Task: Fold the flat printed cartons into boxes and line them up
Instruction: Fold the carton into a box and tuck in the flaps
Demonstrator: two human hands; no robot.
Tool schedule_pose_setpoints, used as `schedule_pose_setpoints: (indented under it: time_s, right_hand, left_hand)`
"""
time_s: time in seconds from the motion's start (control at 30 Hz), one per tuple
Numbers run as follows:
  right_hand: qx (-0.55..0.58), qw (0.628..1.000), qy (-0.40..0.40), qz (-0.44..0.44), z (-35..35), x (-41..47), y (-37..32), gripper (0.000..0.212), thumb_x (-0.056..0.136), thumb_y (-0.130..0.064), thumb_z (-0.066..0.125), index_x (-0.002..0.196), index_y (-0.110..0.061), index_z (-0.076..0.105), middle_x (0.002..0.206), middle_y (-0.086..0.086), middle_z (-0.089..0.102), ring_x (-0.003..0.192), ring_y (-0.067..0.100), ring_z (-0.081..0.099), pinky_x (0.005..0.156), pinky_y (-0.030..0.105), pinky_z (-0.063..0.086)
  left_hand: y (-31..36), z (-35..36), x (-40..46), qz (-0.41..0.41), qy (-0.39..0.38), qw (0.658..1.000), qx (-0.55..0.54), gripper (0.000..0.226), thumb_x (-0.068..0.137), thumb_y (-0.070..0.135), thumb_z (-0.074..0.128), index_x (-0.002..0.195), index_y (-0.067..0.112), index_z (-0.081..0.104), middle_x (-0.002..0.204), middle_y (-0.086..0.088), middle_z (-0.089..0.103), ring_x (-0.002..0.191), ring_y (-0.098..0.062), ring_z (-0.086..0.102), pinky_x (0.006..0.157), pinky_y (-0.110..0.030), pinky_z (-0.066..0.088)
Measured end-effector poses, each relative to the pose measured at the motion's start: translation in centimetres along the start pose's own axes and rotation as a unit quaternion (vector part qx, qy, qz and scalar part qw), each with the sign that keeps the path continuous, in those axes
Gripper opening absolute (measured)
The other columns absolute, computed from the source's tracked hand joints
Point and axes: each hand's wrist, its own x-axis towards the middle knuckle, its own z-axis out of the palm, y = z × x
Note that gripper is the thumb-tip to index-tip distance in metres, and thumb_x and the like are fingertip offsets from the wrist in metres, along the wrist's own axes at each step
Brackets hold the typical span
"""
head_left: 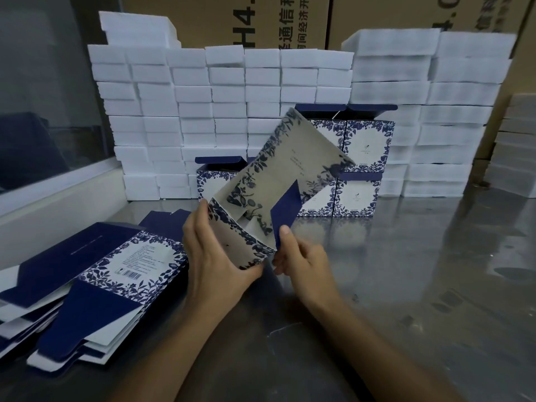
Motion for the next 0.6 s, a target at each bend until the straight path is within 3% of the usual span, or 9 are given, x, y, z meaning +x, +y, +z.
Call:
schedule_pose_setpoints:
  time_s: [0.1, 0.37, 0.47, 0.6]
  right_hand:
    - [-0.010, 0.999, -0.044, -0.018, 0.4, -0.2, -0.2, 0.064, 0.102, -0.051, 0.048, 0.051, -0.014, 0.059, 0.054, 0.008, 0.064, 0.051, 0.012, 0.059, 0.058, 0.024, 0.049]
    - [0.014, 0.996, -0.075, 0.039, -0.3, 0.1, -1.1, 0.059, 0.102, -0.013, 0.052, 0.043, -0.012, 0.053, 0.042, 0.000, 0.052, 0.037, 0.009, 0.045, 0.048, 0.021, 0.042]
    - [0.031, 0.996, -0.060, 0.064, -0.2, 0.0, -1.2, 0.061, 0.101, -0.015, 0.052, 0.040, -0.014, 0.054, 0.042, 0.002, 0.052, 0.037, 0.010, 0.045, 0.047, 0.021, 0.042]
    - [0.093, 0.989, 0.002, 0.112, -0.5, 0.3, -1.0, 0.066, 0.104, -0.029, 0.051, 0.039, -0.019, 0.048, 0.042, 0.000, 0.045, 0.038, 0.011, 0.039, 0.044, 0.021, 0.036]
  left_hand:
    - [-0.1, -0.1, 0.0, 0.014, -0.001, 1.000, 0.012, 0.136, 0.043, 0.036, 0.096, 0.150, 0.010, 0.015, 0.147, -0.018, 0.025, 0.138, -0.035, 0.029, 0.107, -0.055, 0.039]
    - [0.0, -0.5, 0.0, 0.036, -0.030, 0.997, 0.059, 0.137, 0.045, 0.031, 0.097, 0.150, 0.007, 0.014, 0.148, -0.019, 0.023, 0.137, -0.040, 0.027, 0.103, -0.062, 0.040]
    - [0.1, -0.5, 0.0, 0.040, -0.032, 0.997, 0.054, 0.137, 0.044, 0.030, 0.097, 0.151, 0.012, 0.012, 0.148, -0.017, 0.022, 0.138, -0.039, 0.026, 0.106, -0.062, 0.037]
    - [0.2, -0.4, 0.1, 0.047, -0.042, 0.997, 0.035, 0.138, 0.043, 0.029, 0.096, 0.151, 0.021, 0.009, 0.148, -0.004, 0.018, 0.140, -0.033, 0.025, 0.110, -0.052, 0.035]
